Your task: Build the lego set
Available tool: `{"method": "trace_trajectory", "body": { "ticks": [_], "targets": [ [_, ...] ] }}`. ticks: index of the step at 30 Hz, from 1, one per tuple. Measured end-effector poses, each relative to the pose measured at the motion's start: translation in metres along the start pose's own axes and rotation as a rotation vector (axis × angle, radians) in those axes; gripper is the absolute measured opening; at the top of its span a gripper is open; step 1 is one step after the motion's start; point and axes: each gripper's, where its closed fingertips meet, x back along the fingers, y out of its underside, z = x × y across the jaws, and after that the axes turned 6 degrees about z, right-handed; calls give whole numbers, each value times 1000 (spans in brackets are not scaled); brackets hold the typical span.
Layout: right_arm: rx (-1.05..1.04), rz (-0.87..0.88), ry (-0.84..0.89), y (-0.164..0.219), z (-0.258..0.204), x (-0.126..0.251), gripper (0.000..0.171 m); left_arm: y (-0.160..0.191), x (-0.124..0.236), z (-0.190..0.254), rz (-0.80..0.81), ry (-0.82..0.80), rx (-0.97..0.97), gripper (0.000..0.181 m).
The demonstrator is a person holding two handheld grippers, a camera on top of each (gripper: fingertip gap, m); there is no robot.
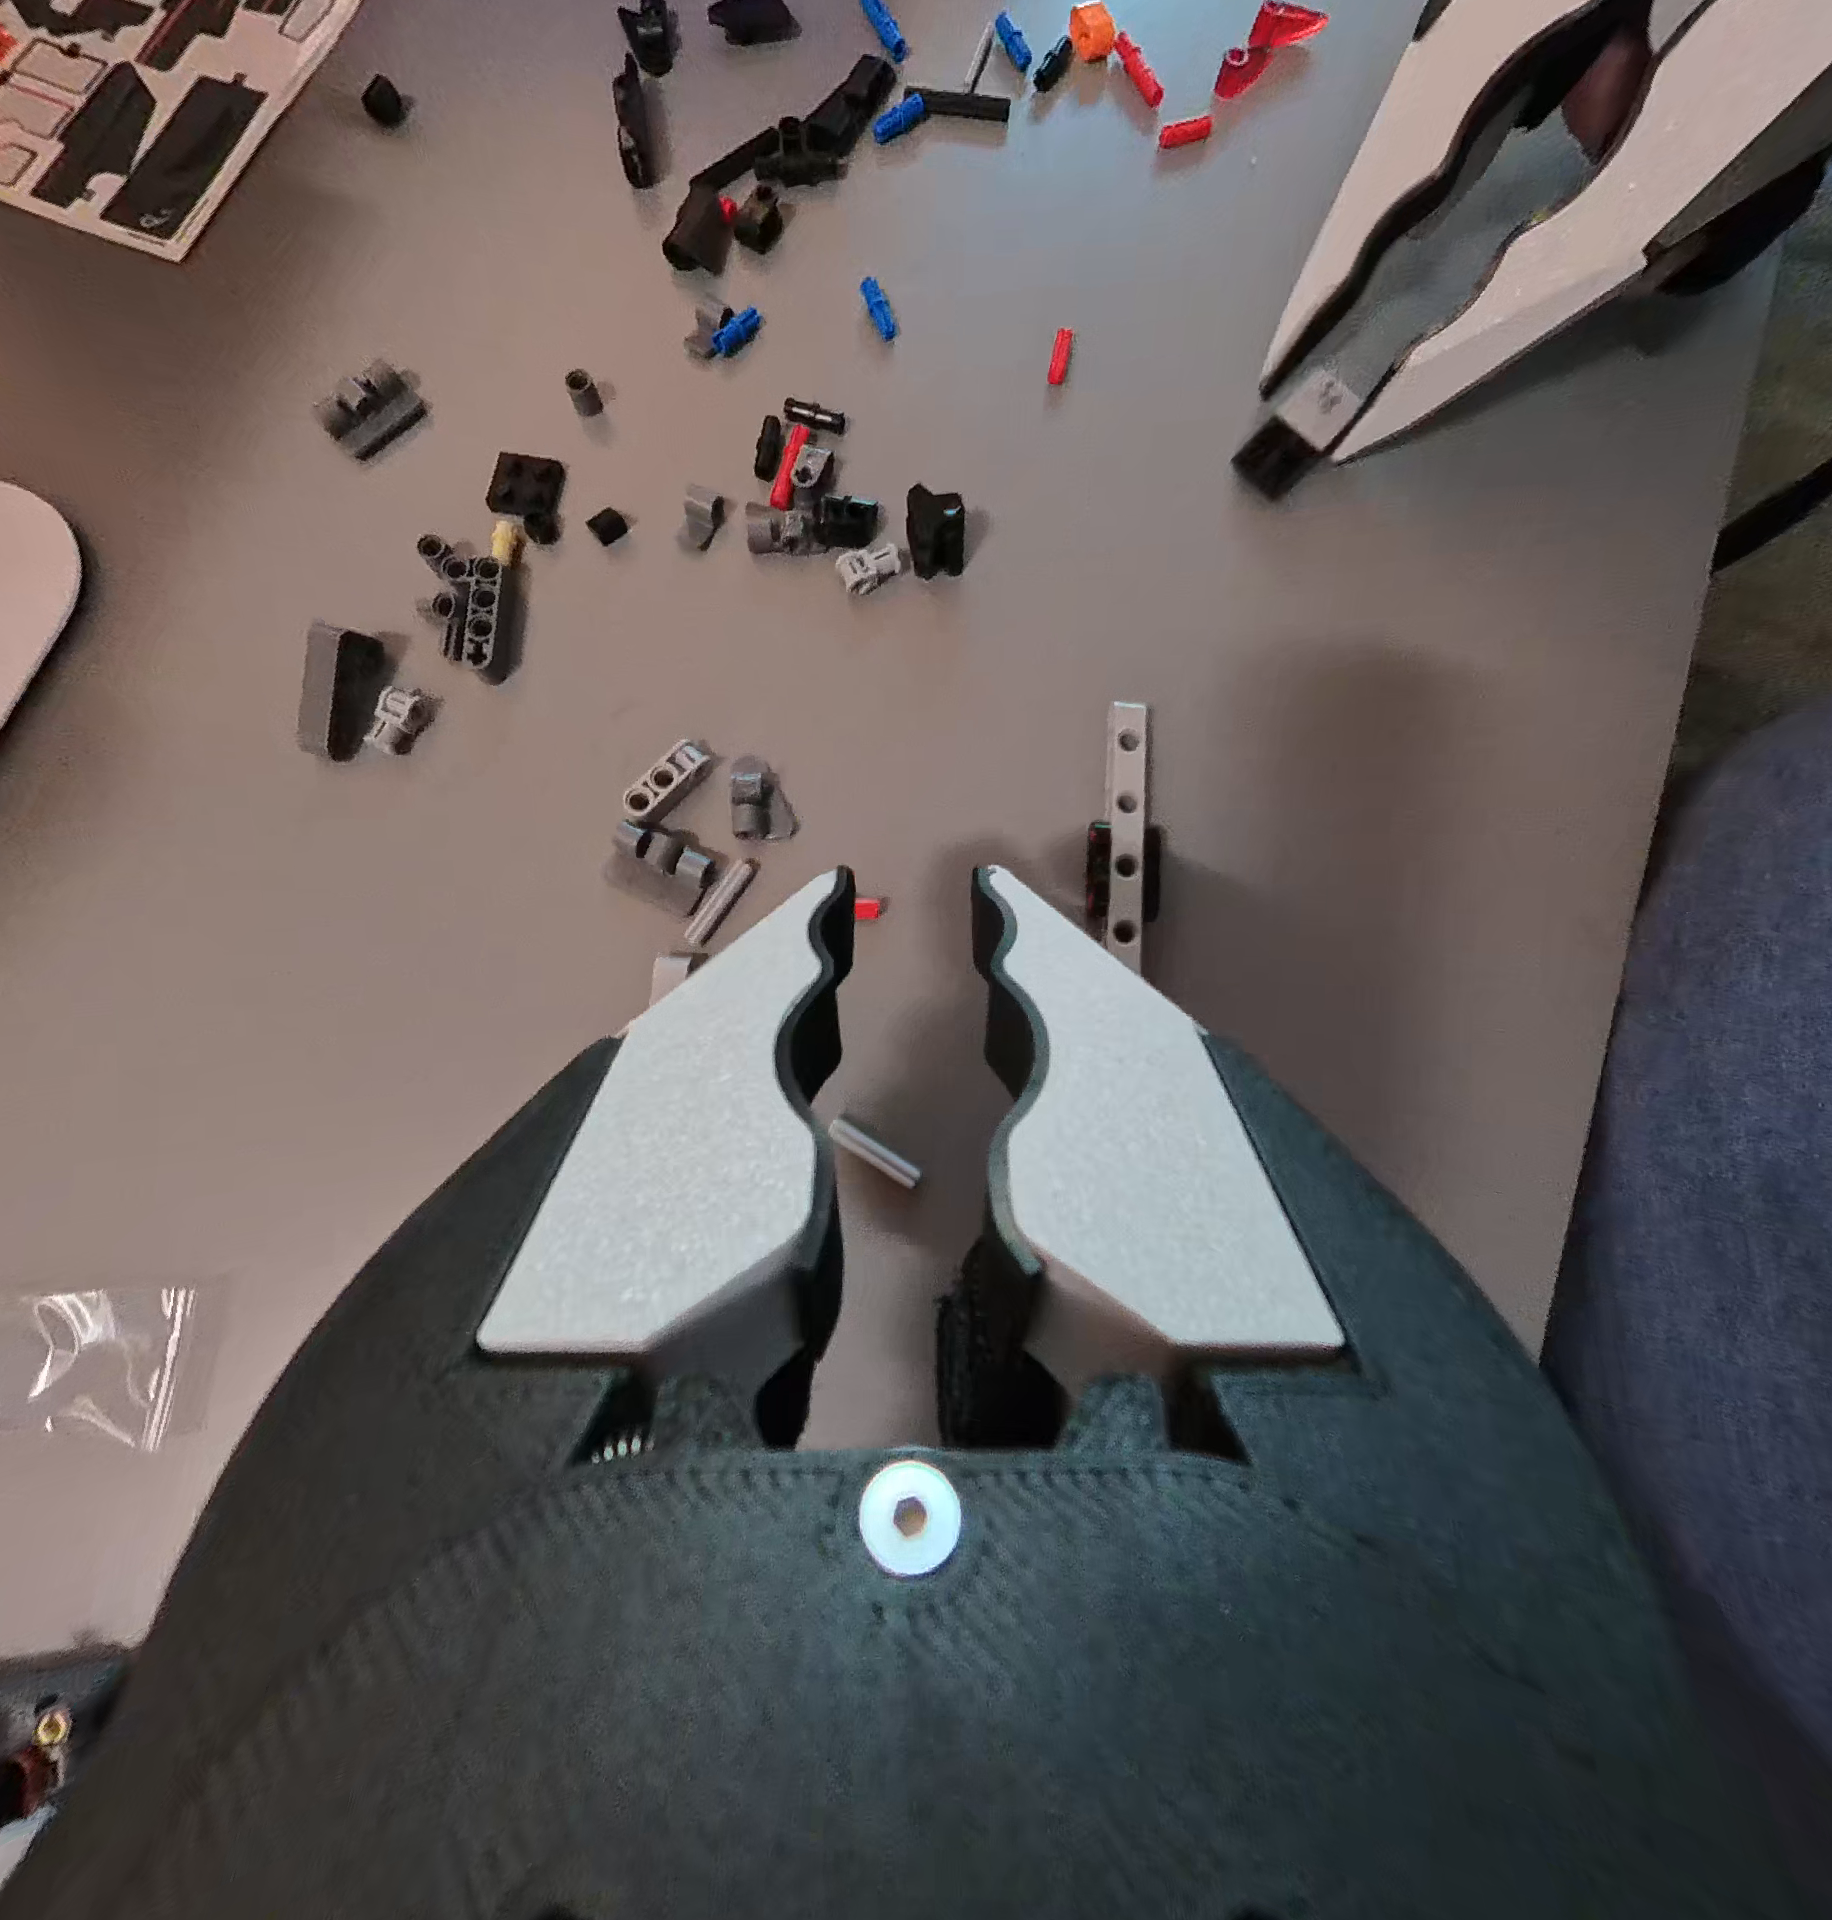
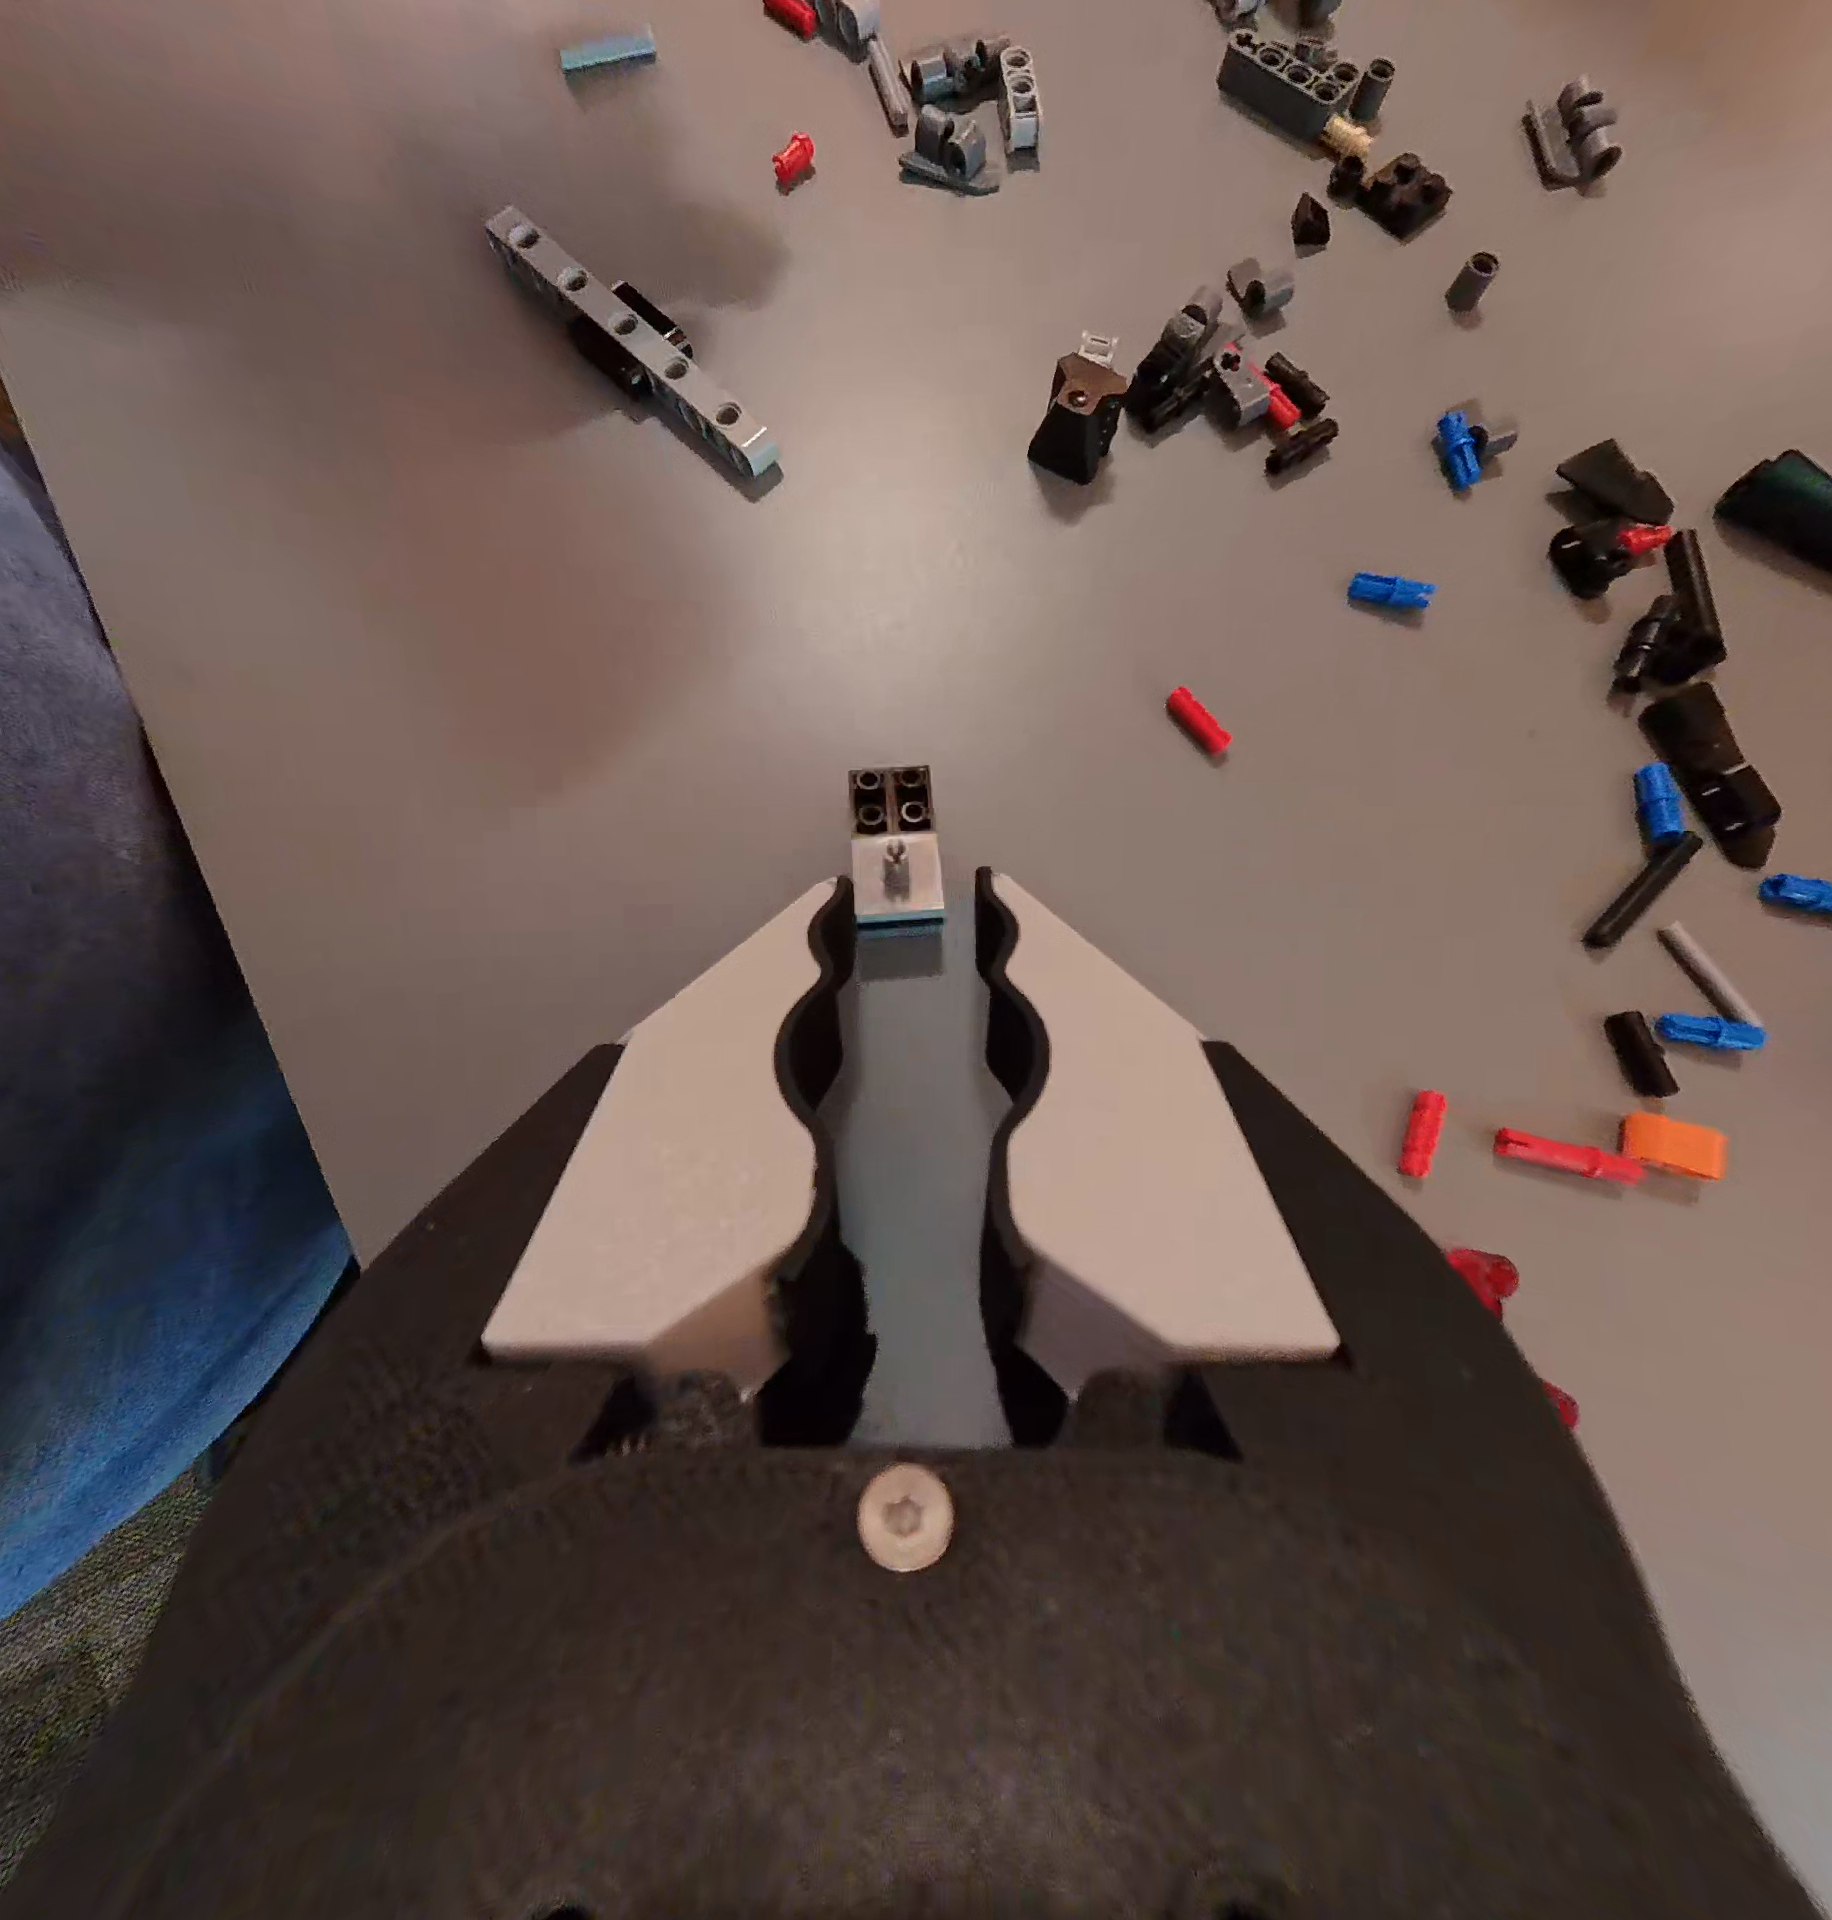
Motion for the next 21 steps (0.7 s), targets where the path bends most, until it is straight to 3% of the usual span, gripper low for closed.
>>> {"method": "trace_trajectory", "body": {
  "ticks": [6, 9, 16, 21],
  "targets": [
    [-64, 53, -8, -4, 5, 13, 30, -11, -3, -9, 9, -27, -4, 21],
    [-98, 92, -2, -5, 9, 20, 27, -30, -14, -26, 21, -58, -55, 23],
    [-126, 141, 18, -5, 15, 25, 25, -49, -80, -88, -91, -76, -138, 35],
    [-140, 186, 39, -10, 19, 28, 23, -46, -109, -106, -155, -87, -200, 31]
  ]
}}
